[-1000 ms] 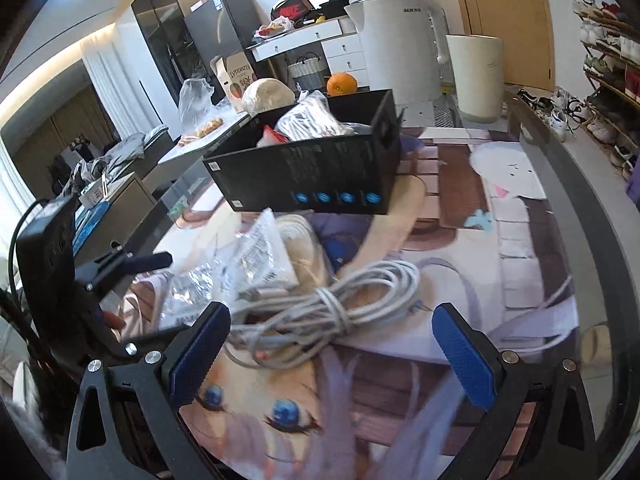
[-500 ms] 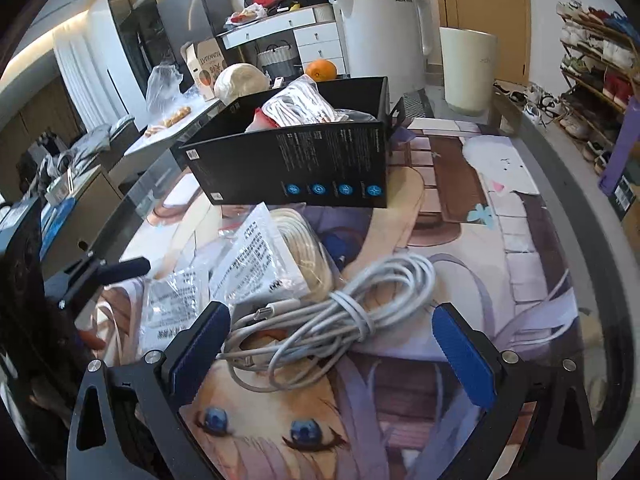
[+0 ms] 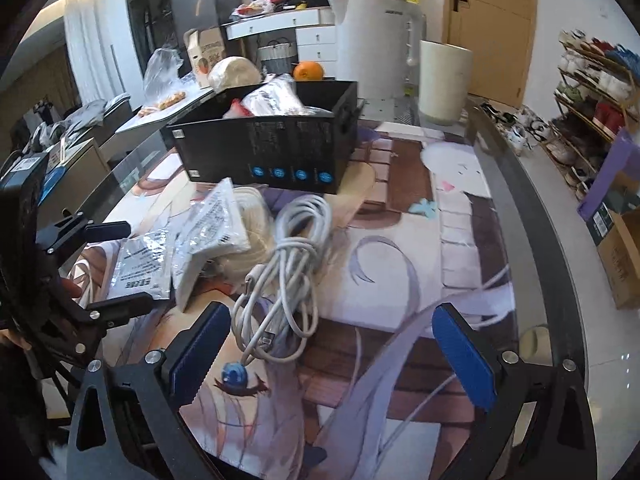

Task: Organize soft objects
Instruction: 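Move the left tool to a white printed sachet while the right reaches the coiled white cable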

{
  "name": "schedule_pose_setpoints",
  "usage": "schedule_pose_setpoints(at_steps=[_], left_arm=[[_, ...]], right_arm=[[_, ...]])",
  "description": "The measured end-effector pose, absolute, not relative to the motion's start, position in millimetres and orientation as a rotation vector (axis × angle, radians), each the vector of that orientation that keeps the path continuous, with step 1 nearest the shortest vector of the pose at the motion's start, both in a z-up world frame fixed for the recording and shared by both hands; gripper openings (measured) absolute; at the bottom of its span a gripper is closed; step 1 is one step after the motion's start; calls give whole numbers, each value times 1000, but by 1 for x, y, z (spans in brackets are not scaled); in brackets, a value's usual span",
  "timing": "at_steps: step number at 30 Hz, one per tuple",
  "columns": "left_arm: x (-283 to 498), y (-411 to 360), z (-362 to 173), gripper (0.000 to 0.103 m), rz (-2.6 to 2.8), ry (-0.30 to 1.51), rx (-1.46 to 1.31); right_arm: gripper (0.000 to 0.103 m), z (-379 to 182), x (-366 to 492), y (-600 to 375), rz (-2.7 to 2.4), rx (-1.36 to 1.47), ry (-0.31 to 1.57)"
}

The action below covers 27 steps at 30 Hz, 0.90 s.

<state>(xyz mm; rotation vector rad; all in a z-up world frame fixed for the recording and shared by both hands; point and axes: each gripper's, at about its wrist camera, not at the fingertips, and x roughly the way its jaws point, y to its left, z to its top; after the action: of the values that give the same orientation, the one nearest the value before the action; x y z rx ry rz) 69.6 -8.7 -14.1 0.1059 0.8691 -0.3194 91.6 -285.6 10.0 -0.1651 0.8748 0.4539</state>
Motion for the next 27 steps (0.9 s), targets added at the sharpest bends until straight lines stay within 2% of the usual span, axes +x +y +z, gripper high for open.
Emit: schedule_pose_setpoints(at_steps=[17, 19, 23, 27], left_arm=[[71, -11, -16, 103, -317, 879, 120], [72, -11, -16, 103, -321, 881, 122], [73, -11, -16, 103, -323, 890, 125], [73, -12, -16, 103, -328, 888, 128]], right_arm=[[102, -6, 120, -272, 416, -177, 879], [99, -7, 122, -272, 423, -178, 874], [84, -10, 127, -270, 447, -179, 892], [75, -10, 128, -267, 467, -185, 884]])
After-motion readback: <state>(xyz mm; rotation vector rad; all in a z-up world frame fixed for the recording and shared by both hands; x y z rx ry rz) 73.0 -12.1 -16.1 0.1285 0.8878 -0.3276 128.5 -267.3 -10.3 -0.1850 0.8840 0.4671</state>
